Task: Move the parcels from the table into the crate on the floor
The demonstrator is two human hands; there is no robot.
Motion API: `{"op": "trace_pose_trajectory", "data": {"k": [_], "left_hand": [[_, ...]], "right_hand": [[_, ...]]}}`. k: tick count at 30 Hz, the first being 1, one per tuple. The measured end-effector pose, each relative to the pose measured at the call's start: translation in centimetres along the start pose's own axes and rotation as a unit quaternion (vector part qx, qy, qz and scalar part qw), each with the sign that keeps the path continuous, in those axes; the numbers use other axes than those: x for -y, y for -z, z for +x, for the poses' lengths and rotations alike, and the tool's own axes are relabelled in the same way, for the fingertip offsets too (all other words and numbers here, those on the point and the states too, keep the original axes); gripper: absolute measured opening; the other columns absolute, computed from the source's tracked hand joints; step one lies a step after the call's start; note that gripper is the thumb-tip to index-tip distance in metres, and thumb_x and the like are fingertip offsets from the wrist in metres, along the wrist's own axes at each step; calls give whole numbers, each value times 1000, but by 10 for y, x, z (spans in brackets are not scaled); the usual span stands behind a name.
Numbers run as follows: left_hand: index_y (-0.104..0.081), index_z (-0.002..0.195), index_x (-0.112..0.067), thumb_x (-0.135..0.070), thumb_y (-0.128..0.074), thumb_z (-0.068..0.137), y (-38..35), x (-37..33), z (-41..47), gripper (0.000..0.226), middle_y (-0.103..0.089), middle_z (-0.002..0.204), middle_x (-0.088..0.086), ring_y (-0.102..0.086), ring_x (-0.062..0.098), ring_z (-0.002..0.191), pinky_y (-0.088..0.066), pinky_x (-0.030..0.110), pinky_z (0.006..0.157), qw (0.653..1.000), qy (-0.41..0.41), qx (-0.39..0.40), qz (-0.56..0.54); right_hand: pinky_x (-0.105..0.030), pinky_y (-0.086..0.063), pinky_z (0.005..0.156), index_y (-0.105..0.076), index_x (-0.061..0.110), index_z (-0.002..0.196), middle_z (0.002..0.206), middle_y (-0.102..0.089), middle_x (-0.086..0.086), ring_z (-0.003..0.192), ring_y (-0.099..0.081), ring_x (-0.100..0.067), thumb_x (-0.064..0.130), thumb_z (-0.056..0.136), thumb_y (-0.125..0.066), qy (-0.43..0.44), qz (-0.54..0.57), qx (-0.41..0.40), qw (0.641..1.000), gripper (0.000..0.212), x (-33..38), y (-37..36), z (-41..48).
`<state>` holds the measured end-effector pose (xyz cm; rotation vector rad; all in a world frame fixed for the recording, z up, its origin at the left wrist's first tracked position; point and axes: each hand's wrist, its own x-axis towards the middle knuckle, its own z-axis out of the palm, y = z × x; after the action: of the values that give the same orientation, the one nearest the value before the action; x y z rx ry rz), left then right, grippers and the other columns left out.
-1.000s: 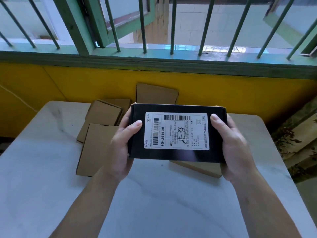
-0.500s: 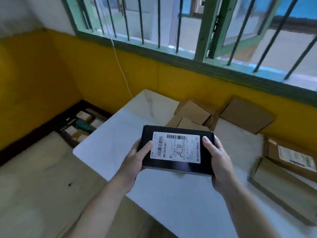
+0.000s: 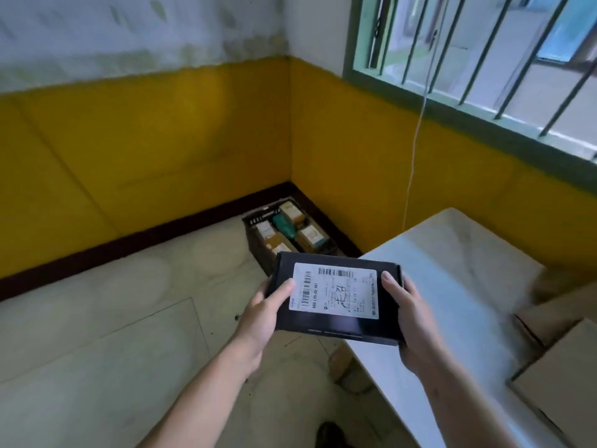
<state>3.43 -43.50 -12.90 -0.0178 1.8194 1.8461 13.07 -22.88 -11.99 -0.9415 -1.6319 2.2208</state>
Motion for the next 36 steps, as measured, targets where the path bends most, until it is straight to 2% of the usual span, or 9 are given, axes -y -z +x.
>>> {"op": "trace_pose_trajectory", "data": {"k": [3,5,10,17,22,26,30,33,36], "left_hand": [[-65,116,-35,-49,-66,87,34,-2,34,33,-76,102,-10,-72,13,95,-53,32,83,999,6,-31,-13],[-65,115,-35,-48,-66,87,54,-7,64,31,-76,102,-10,-72,15,98,-53,35,87,998,17,-52,-19],[-66,113,-34,-53,-71,75,90,-35,171,42,-77,101,-10,-70,17,100,-51,39,94,996,38,-75,-7],[-62,117,-37,-60,-69,67,118,-104,336,55,-76,103,-10,-68,19,104,-50,42,99,995,74,-53,44],[-63,117,-38,-61,-68,68,140,-132,423,54,-76,100,-13,-70,13,100,-52,34,88,994,87,-22,65],[-63,117,-36,-53,-67,84,160,-145,506,37,-76,99,-15,-70,7,95,-49,28,79,991,102,15,83],[-62,117,-38,-53,-63,87,193,-155,604,34,-75,102,-18,-70,0,92,-46,21,78,983,121,65,119],[-61,111,-41,-52,-62,88,221,-158,682,26,-74,96,-25,-67,-11,82,-44,10,66,972,139,113,154],[-60,121,-35,-46,-61,92,242,-155,745,31,-74,107,-17,-67,-1,96,-44,13,72,957,168,153,180]], "right_hand": [[-42,-61,72,-62,37,110,97,-76,-3,88,-74,-24,42,94,-57,-7,-22,25,999,17,-8,-42,45],[-35,-59,65,-61,39,115,97,-76,-2,87,-74,-22,46,93,-59,-16,-24,34,999,23,-14,-69,80],[-38,-58,69,-53,44,129,100,-77,3,88,-75,-20,50,90,-61,-45,-11,25,999,40,-19,-130,183],[-54,-59,80,-54,43,128,108,-75,-1,94,-74,-26,49,91,-61,-73,21,-1,997,38,17,-204,323],[-46,-60,77,-54,48,126,106,-75,4,92,-74,-23,51,89,-62,-91,12,-42,995,39,34,-246,392],[-47,-59,82,-55,45,127,112,-74,3,98,-72,-24,50,89,-63,-104,34,-77,991,39,32,-281,448],[-36,-58,75,-52,47,129,114,-72,6,98,-71,-19,53,87,-63,-123,39,-138,982,45,14,-332,513],[-41,-57,87,-51,46,132,115,-72,8,100,-70,-17,53,85,-66,-140,55,-187,971,50,-5,-371,563],[-40,-55,86,-45,49,135,122,-66,9,104,-66,-17,53,83,-68,-162,71,-241,954,57,-23,-405,601]]}}
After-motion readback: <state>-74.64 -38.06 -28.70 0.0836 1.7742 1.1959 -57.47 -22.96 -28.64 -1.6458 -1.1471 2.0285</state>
